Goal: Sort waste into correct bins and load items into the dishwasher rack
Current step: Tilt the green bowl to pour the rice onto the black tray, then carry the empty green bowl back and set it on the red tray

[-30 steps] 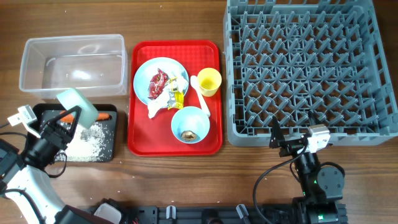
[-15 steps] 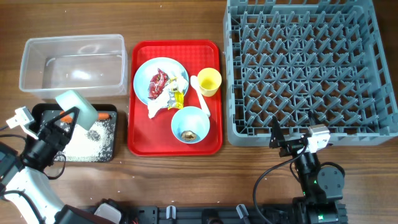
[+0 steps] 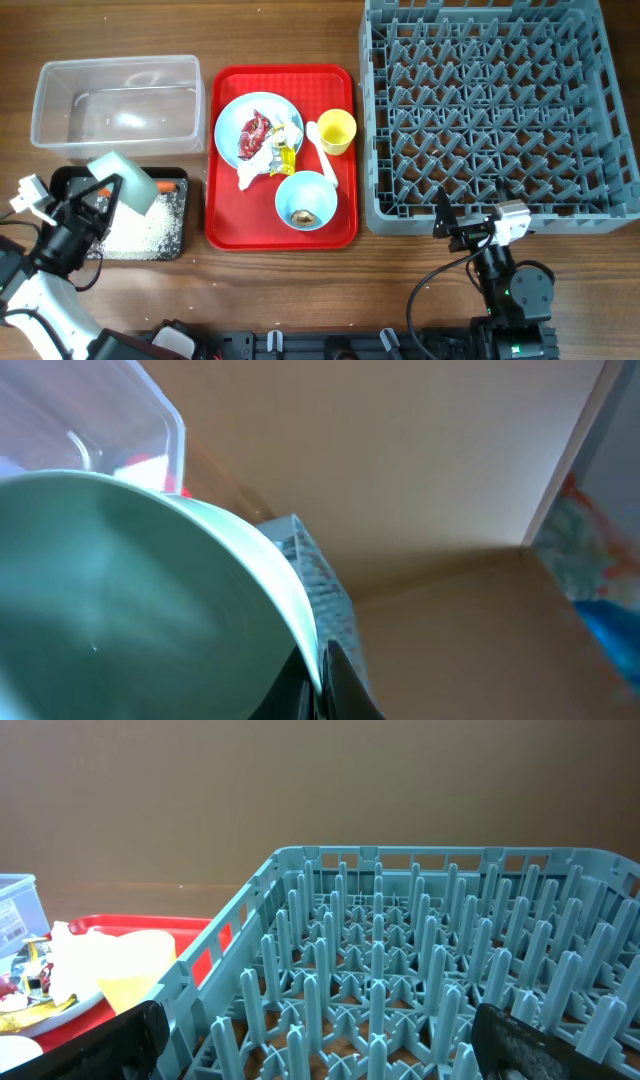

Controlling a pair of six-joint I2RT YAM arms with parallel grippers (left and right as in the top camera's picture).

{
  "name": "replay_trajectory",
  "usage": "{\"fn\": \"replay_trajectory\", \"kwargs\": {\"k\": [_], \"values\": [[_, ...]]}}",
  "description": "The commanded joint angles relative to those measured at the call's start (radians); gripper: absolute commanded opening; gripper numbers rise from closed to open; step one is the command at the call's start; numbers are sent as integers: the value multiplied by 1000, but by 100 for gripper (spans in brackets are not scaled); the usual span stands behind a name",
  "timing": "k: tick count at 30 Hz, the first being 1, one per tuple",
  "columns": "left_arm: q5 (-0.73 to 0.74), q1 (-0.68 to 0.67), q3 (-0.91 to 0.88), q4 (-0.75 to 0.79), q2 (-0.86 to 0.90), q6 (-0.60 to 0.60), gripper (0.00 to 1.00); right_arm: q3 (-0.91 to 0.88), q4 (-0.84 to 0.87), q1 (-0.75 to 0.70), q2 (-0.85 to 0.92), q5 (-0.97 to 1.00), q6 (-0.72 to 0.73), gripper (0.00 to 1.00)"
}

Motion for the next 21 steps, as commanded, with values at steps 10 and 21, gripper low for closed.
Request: {"fn": "replay_trajectory", "kwargs": {"k": [10,21], "values": [[-282,-12,-1,-10,2,-39,4,-1,4,-4,2,3,14,100],[-740,-440,219,-159,-58,-92,4,-1,4,-4,2,3,14,100]]}}
